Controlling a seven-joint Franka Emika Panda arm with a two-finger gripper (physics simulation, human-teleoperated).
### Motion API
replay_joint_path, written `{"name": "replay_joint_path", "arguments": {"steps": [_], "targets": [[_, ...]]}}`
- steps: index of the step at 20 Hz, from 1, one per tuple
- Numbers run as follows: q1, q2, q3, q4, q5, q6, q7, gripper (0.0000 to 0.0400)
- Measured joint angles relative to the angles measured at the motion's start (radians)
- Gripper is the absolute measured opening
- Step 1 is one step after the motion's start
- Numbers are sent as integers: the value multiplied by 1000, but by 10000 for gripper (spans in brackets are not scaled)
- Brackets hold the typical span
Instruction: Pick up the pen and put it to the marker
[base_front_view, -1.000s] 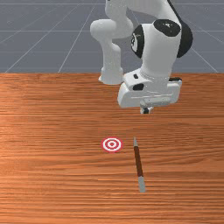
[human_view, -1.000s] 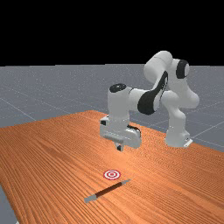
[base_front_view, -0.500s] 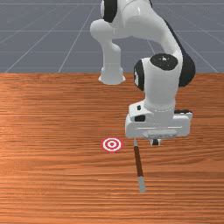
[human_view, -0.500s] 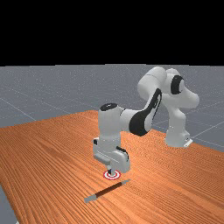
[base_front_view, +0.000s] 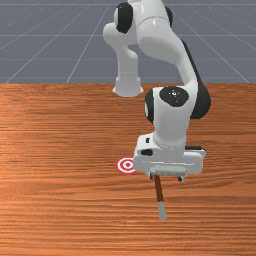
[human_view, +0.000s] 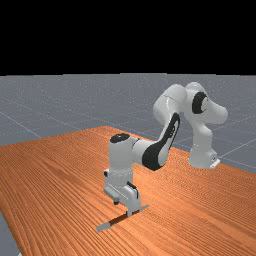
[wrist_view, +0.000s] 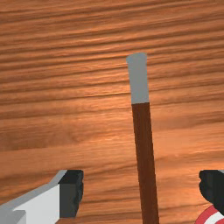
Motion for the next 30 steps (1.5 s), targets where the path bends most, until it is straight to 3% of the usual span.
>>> {"name": "replay_joint_path", "arguments": {"steps": [6,12,13,15,18,25,30], "targets": [[0,42,-5,-3,-11,-10,-6,400],[36,95,-48,14,-62,-9,24,395],[41,97,-52,16,-69,-8,25,281],[47,100,-56,17,-76,-6,26,183],[46,99,-56,16,-75,-6,28,92],[29,-32,-61,-11,-61,-43,16,90],[-29,-200,-82,-277,-52,-40,-56,90]]}}
